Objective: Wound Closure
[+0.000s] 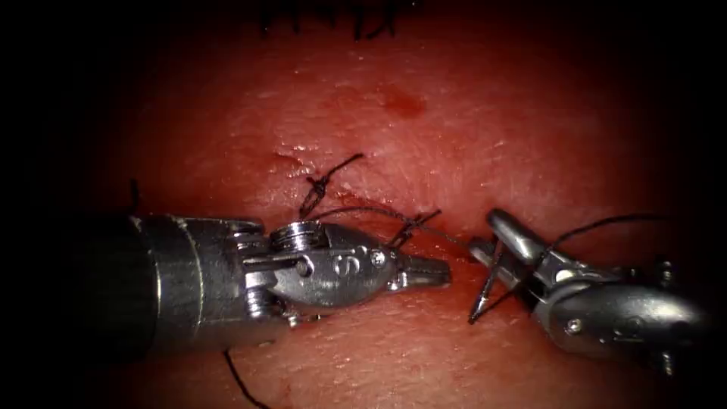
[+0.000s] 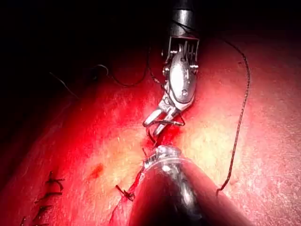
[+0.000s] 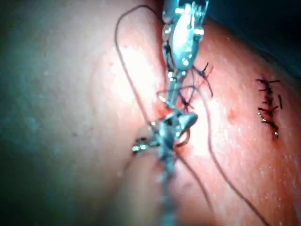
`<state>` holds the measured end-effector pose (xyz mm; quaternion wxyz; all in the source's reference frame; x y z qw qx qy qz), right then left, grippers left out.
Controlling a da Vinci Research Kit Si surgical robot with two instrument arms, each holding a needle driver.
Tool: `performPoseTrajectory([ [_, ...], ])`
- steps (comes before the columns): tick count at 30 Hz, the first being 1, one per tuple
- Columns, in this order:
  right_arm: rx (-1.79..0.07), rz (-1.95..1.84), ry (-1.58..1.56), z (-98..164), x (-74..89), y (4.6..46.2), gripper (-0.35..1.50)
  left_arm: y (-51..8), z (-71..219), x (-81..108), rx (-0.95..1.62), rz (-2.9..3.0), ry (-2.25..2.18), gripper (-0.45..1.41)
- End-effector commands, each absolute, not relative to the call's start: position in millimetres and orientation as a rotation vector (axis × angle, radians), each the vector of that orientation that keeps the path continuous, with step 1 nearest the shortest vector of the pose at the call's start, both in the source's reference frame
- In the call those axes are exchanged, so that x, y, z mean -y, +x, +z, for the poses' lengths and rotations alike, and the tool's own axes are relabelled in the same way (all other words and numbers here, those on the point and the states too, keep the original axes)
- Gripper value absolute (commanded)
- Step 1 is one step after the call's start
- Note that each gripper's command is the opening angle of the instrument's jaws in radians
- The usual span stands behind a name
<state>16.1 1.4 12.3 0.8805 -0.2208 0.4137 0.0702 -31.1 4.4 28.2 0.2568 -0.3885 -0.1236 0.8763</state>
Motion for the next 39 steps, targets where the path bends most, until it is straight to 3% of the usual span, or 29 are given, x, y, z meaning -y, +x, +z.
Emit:
performPoseTrajectory([
  [1, -0.868, 0.162, -0.435, 13.3, -0.8, 16.5, -0.35, -31.6, 28.7, -4.4, 0.336, 2.378, -1.055, -0.45],
  [39, -0.833, 0.087, -0.243, 12.5, 0.0, 16.7, -0.35, -31.6, 28.4, -4.4, 0.334, 2.385, -1.059, -0.45],
])
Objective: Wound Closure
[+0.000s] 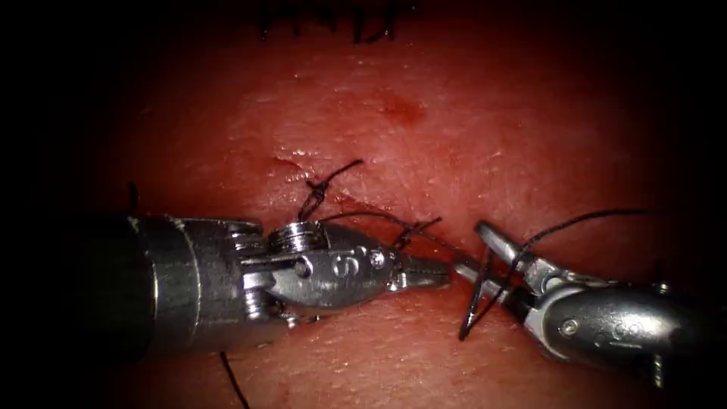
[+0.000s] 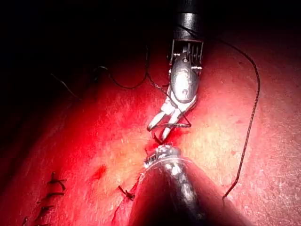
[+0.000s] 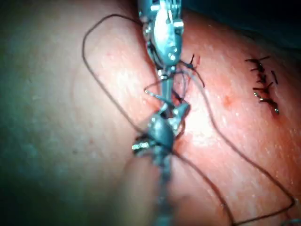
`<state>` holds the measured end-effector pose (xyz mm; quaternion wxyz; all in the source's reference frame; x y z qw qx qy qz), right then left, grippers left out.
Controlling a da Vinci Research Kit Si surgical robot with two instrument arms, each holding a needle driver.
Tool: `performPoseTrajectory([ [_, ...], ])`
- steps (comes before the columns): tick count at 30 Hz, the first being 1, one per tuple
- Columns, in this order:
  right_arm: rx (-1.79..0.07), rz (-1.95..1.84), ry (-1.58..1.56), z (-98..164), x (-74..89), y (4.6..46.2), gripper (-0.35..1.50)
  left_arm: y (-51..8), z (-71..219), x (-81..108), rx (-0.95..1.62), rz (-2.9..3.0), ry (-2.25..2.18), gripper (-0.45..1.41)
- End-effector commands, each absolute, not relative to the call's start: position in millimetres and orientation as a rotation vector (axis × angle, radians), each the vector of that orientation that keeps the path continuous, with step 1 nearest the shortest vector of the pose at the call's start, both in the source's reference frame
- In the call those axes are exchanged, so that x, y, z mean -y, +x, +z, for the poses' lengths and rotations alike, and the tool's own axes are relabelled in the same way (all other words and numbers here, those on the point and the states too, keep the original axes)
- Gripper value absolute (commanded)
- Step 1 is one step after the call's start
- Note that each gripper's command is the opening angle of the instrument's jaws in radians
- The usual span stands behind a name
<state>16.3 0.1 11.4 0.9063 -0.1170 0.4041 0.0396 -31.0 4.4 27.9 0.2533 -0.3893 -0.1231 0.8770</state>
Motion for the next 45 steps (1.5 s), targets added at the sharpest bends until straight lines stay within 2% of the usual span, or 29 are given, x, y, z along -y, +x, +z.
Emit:
performPoseTrajectory([
  [1, -0.831, 0.098, -0.239, 12.8, -0.2, 16.6, -0.35, -31.6, 28.4, -4.4, 0.334, 2.385, -1.059, -0.45],
  [8, -0.810, 0.145, -0.187, 14.8, -0.1, 15.2, -0.35, -31.6, 28.4, -4.4, 0.338, 2.385, -1.061, -0.45],
  [36, -0.793, 0.160, -0.100, 12.2, 2.2, 15.9, -0.35, -31.7, 28.1, -4.3, 0.336, 2.388, -1.062, -0.45],
  [45, -0.776, 0.193, -0.022, 16.4, 1.9, 14.9, -0.35, -31.9, 28.0, -4.2, 0.341, 2.387, -1.064, -0.45],
])
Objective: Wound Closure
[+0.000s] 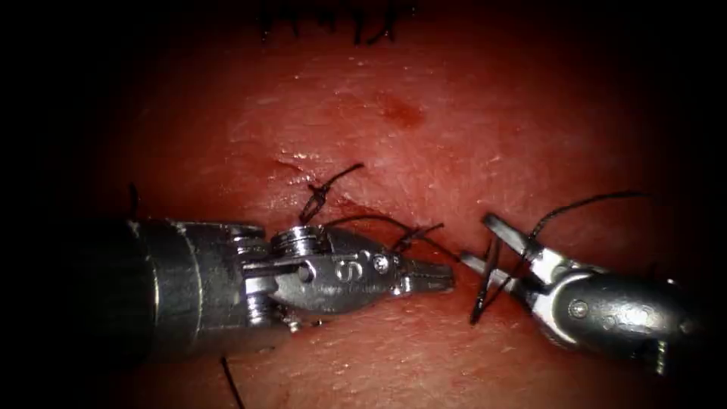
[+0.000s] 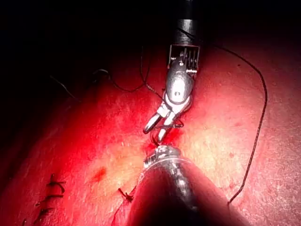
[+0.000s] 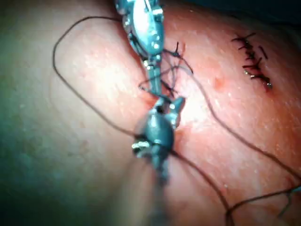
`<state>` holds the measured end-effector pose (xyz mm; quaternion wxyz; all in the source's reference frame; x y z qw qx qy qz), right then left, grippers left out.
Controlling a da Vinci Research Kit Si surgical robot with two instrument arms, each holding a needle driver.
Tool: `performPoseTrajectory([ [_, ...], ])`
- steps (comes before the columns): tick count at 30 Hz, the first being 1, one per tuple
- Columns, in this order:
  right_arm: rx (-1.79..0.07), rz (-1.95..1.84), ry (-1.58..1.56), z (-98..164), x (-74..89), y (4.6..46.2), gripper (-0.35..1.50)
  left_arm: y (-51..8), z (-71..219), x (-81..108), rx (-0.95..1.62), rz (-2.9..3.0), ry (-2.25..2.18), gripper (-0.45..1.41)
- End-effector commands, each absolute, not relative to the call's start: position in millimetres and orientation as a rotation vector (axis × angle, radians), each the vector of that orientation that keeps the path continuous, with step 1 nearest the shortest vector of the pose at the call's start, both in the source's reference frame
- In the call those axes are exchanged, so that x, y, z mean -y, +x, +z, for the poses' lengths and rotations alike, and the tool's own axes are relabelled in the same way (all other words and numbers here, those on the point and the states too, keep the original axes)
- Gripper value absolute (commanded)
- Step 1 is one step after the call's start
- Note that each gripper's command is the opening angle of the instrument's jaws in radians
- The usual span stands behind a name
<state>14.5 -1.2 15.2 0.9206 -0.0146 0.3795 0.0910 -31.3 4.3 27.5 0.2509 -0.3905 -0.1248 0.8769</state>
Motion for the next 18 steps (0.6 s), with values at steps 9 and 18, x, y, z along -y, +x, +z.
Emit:
performPoseTrajectory([
  [9, -0.761, 0.204, 0.023, 16.2, 2.7, 15.1, -0.35, -31.9, 28.0, -4.3, 0.341, 2.387, -1.064, -0.45],
  [18, -0.733, 0.197, 0.038, 14.3, 3.9, 15.3, -0.35, -31.8, 28.1, -4.3, 0.341, 2.387, -1.065, -0.45],
])
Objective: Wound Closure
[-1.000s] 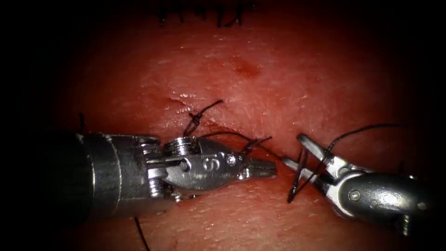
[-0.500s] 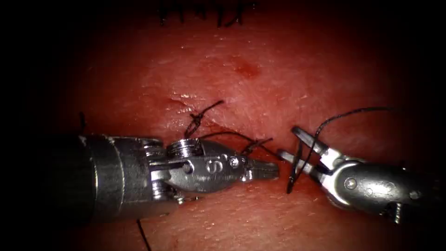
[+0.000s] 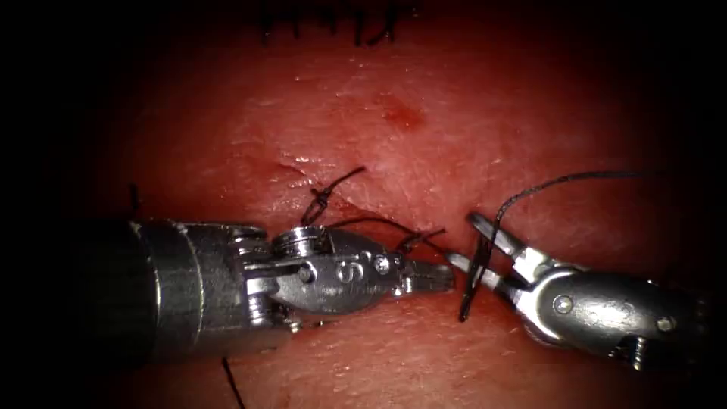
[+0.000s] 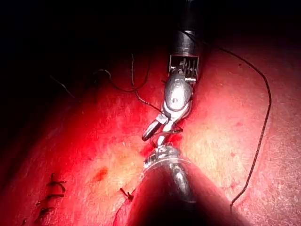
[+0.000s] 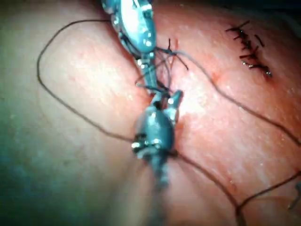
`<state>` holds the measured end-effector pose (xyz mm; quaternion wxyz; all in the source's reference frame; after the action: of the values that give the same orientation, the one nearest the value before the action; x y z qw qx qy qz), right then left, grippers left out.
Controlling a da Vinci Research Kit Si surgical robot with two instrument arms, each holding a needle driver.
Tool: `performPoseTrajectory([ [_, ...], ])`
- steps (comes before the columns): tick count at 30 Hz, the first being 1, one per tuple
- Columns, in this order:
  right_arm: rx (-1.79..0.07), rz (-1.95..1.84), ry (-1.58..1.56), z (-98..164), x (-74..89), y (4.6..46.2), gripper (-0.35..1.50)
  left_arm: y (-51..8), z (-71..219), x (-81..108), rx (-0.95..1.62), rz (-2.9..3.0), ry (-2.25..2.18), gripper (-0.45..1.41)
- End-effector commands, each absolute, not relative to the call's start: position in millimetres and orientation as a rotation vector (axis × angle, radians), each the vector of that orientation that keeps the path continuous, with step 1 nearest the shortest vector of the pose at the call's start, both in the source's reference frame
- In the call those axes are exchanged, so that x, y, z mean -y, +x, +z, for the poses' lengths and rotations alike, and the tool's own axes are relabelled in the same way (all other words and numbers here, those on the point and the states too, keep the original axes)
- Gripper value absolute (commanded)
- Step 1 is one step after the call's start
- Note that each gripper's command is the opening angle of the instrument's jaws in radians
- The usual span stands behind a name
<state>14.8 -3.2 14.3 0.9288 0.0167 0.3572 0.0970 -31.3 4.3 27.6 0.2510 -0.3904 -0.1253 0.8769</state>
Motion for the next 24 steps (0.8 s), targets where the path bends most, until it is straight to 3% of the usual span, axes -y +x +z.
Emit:
performPoseTrajectory([
  [1, -0.734, 0.202, 0.042, 14.1, 4.0, 15.3, -0.35, -31.8, 28.1, -4.3, 0.342, 2.387, -1.065, -0.45],
  [12, -0.670, 0.207, 0.032, 12.0, 4.2, 13.5, -0.35, -31.8, 28.0, -4.3, 0.338, 2.392, -1.067, -0.45],
  [24, -0.694, 0.222, 0.013, 13.1, 3.3, 14.5, -0.35, -31.9, 27.9, -4.1, 0.338, 2.391, -1.066, -0.45],
])
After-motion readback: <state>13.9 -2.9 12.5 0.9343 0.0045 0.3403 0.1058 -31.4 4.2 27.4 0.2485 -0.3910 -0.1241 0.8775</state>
